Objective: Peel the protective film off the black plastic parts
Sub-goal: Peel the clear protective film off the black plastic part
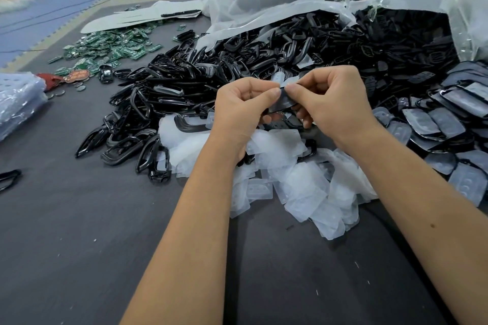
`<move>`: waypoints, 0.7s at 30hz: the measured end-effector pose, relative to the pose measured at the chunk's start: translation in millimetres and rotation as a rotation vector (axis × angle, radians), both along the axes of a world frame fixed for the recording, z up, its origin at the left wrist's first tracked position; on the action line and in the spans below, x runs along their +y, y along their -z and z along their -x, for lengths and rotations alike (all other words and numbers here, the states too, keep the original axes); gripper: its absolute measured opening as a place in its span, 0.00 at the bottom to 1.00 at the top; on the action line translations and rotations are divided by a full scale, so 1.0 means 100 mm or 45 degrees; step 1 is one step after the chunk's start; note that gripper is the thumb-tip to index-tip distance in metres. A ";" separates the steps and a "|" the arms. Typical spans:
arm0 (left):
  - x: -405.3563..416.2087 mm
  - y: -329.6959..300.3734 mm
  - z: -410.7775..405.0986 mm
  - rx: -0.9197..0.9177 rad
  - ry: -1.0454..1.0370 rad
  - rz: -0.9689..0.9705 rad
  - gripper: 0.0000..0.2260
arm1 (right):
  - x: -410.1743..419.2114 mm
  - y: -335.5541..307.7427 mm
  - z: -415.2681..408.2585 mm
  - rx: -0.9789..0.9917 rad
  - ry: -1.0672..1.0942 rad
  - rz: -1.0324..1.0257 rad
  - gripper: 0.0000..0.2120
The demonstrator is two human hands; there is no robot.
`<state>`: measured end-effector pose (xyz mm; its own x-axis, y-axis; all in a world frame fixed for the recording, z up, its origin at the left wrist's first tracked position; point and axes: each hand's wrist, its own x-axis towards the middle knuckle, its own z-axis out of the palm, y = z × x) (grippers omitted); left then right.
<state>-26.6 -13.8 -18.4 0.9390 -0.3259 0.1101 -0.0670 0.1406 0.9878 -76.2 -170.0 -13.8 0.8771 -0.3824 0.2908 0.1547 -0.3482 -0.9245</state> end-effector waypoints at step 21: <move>0.00 -0.05 0.02 0.036 -0.079 0.001 0.09 | 0.09 -0.01 -0.02 0.082 -0.035 -0.504 0.10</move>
